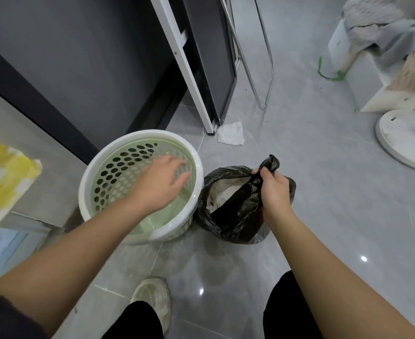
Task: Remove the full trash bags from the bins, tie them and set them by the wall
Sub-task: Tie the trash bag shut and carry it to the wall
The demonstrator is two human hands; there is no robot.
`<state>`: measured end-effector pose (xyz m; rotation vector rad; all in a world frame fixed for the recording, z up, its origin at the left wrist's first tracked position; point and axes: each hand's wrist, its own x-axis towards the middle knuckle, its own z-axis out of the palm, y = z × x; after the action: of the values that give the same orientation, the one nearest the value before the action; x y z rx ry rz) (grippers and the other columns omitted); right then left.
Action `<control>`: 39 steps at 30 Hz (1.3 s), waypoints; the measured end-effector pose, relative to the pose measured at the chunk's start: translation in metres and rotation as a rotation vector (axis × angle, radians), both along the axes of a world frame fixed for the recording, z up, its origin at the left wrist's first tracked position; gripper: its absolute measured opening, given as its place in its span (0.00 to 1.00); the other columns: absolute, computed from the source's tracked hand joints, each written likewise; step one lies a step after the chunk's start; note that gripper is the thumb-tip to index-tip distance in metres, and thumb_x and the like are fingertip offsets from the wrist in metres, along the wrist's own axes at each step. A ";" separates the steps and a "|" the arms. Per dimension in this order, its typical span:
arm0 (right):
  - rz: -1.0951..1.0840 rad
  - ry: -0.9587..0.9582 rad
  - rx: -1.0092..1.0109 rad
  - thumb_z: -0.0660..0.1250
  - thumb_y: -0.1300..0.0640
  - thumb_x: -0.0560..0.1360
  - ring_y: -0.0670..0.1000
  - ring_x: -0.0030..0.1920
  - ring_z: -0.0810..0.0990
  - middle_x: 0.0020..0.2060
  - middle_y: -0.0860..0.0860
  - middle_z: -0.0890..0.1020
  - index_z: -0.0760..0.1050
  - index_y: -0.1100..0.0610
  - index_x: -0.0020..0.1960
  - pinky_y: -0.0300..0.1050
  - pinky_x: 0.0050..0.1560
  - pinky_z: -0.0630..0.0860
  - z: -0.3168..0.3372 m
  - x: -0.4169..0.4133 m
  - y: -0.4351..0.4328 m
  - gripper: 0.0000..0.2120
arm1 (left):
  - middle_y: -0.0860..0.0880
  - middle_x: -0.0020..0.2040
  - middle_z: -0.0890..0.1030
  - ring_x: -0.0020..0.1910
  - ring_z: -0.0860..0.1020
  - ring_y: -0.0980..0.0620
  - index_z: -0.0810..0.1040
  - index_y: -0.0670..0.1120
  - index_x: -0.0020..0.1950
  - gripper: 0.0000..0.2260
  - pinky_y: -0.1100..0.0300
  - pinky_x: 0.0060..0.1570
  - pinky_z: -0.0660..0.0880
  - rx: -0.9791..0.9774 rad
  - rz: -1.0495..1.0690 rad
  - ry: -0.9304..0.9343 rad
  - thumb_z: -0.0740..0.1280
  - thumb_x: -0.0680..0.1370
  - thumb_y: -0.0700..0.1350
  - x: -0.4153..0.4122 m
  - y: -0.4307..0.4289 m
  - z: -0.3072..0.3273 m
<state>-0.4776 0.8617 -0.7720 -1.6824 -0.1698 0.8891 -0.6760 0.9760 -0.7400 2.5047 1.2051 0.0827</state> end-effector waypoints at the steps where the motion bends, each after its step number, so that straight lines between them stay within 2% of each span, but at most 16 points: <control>1: -0.007 0.012 0.000 0.59 0.54 0.77 0.55 0.45 0.79 0.41 0.54 0.81 0.79 0.51 0.34 0.56 0.58 0.74 0.002 0.003 0.000 0.16 | 0.51 0.62 0.76 0.61 0.74 0.52 0.68 0.51 0.69 0.23 0.50 0.63 0.70 -0.034 -0.084 -0.022 0.55 0.78 0.60 0.017 -0.011 0.011; 3: -0.015 0.029 -0.006 0.59 0.55 0.77 0.56 0.46 0.79 0.41 0.54 0.81 0.78 0.52 0.35 0.56 0.58 0.74 0.005 0.010 0.000 0.15 | 0.53 0.58 0.78 0.57 0.76 0.50 0.64 0.53 0.71 0.32 0.52 0.56 0.72 -0.077 -0.179 0.018 0.57 0.72 0.69 0.042 -0.030 0.030; 6: -0.018 0.034 -0.012 0.58 0.56 0.78 0.58 0.47 0.80 0.41 0.56 0.82 0.77 0.54 0.38 0.55 0.56 0.75 0.007 0.019 -0.003 0.13 | 0.49 0.67 0.72 0.64 0.73 0.46 0.48 0.54 0.76 0.50 0.51 0.56 0.71 -0.067 -0.220 0.182 0.62 0.62 0.75 0.067 -0.053 0.032; 8: 0.003 0.034 -0.020 0.58 0.56 0.78 0.59 0.49 0.82 0.43 0.58 0.83 0.78 0.55 0.39 0.55 0.57 0.77 0.006 0.022 -0.005 0.13 | 0.46 0.71 0.66 0.65 0.71 0.45 0.38 0.53 0.76 0.56 0.50 0.55 0.72 -0.061 -0.230 0.248 0.66 0.61 0.73 0.082 -0.069 0.017; 10: 0.034 0.030 -0.018 0.59 0.54 0.78 0.59 0.50 0.82 0.46 0.60 0.84 0.78 0.56 0.41 0.56 0.57 0.77 0.004 0.026 -0.010 0.13 | 0.43 0.70 0.64 0.61 0.74 0.42 0.35 0.50 0.76 0.55 0.51 0.48 0.73 -0.066 -0.193 0.352 0.72 0.66 0.62 0.095 -0.081 -0.003; 12: 0.061 0.005 -0.012 0.58 0.53 0.78 0.58 0.49 0.82 0.44 0.59 0.84 0.78 0.56 0.41 0.55 0.57 0.77 0.004 0.032 -0.017 0.13 | 0.40 0.64 0.72 0.53 0.77 0.40 0.49 0.45 0.75 0.37 0.51 0.40 0.70 -0.022 -0.188 0.438 0.67 0.73 0.45 0.102 -0.081 -0.016; 14: 0.104 -0.067 -0.030 0.58 0.52 0.79 0.55 0.45 0.81 0.38 0.54 0.81 0.75 0.54 0.37 0.50 0.53 0.77 0.003 0.042 -0.028 0.15 | 0.41 0.53 0.79 0.48 0.79 0.41 0.68 0.43 0.60 0.13 0.54 0.37 0.68 0.007 -0.219 0.341 0.60 0.76 0.38 0.101 -0.075 -0.021; 15: 0.146 -0.120 -0.059 0.57 0.50 0.79 0.53 0.41 0.78 0.35 0.51 0.78 0.72 0.53 0.35 0.47 0.47 0.74 0.004 0.047 -0.033 0.16 | 0.42 0.50 0.80 0.46 0.78 0.41 0.72 0.44 0.54 0.08 0.54 0.37 0.68 -0.017 -0.214 0.262 0.59 0.76 0.38 0.099 -0.071 -0.022; 18: 0.312 -0.267 -0.113 0.55 0.45 0.80 0.48 0.34 0.68 0.32 0.48 0.68 0.63 0.53 0.34 0.44 0.37 0.65 0.009 0.055 -0.049 0.19 | 0.45 0.46 0.82 0.45 0.78 0.43 0.77 0.46 0.52 0.09 0.55 0.40 0.72 -0.114 -0.193 0.034 0.60 0.75 0.39 0.095 -0.060 -0.016; 21: 0.420 -0.322 -0.083 0.61 0.39 0.75 0.46 0.33 0.72 0.31 0.47 0.71 0.68 0.57 0.34 0.44 0.39 0.68 0.011 0.057 -0.053 0.22 | 0.51 0.41 0.80 0.43 0.78 0.49 0.79 0.48 0.49 0.07 0.60 0.41 0.68 -0.188 -0.177 -0.137 0.64 0.75 0.39 0.097 -0.050 -0.009; 23: 0.541 -0.383 -0.100 0.68 0.37 0.67 0.45 0.35 0.76 0.31 0.47 0.74 0.72 0.61 0.39 0.44 0.42 0.73 0.010 0.057 -0.053 0.25 | 0.53 0.38 0.80 0.37 0.77 0.54 0.80 0.49 0.44 0.06 0.60 0.39 0.70 -0.267 -0.129 -0.252 0.66 0.74 0.38 0.099 -0.042 -0.007; 25: 0.654 -0.421 -0.094 0.74 0.40 0.64 0.45 0.41 0.82 0.35 0.49 0.79 0.75 0.59 0.45 0.44 0.47 0.77 0.009 0.054 -0.053 0.23 | 0.47 0.36 0.81 0.29 0.76 0.55 0.79 0.50 0.40 0.08 0.60 0.32 0.73 -0.414 -0.049 -0.348 0.68 0.74 0.36 0.099 -0.037 -0.007; 27: 0.700 -0.451 -0.090 0.77 0.47 0.64 0.45 0.46 0.82 0.41 0.51 0.82 0.76 0.57 0.47 0.44 0.48 0.77 0.007 0.051 -0.053 0.19 | 0.42 0.37 0.82 0.29 0.76 0.51 0.79 0.50 0.39 0.10 0.59 0.31 0.74 -0.548 -0.019 -0.422 0.69 0.74 0.35 0.098 -0.036 -0.006; 31: 0.667 -0.482 -0.082 0.74 0.56 0.70 0.42 0.46 0.79 0.43 0.42 0.81 0.75 0.49 0.50 0.29 0.43 0.71 0.000 0.048 -0.048 0.12 | 0.50 0.37 0.81 0.32 0.78 0.60 0.80 0.49 0.40 0.12 0.64 0.36 0.76 -0.719 -0.079 -0.490 0.68 0.74 0.32 0.101 -0.042 -0.004; 35: 0.612 -0.442 -0.082 0.71 0.56 0.71 0.46 0.50 0.81 0.48 0.47 0.83 0.76 0.54 0.55 0.40 0.50 0.77 -0.009 0.047 -0.043 0.13 | 0.51 0.36 0.82 0.37 0.80 0.58 0.82 0.52 0.39 0.14 0.66 0.45 0.77 -0.729 -0.139 -0.470 0.69 0.73 0.32 0.099 -0.047 -0.003; 39: 0.668 -0.477 -0.025 0.67 0.60 0.73 0.46 0.48 0.81 0.45 0.48 0.83 0.77 0.54 0.52 0.45 0.52 0.77 -0.008 0.040 -0.040 0.08 | 0.54 0.34 0.83 0.37 0.80 0.57 0.82 0.47 0.39 0.13 0.67 0.44 0.76 -0.799 -0.142 -0.501 0.67 0.73 0.29 0.098 -0.049 -0.003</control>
<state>-0.4375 0.8218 -0.7803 -1.8653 -1.0959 0.9453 -0.5776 0.9269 -0.7425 1.7128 0.6624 0.1469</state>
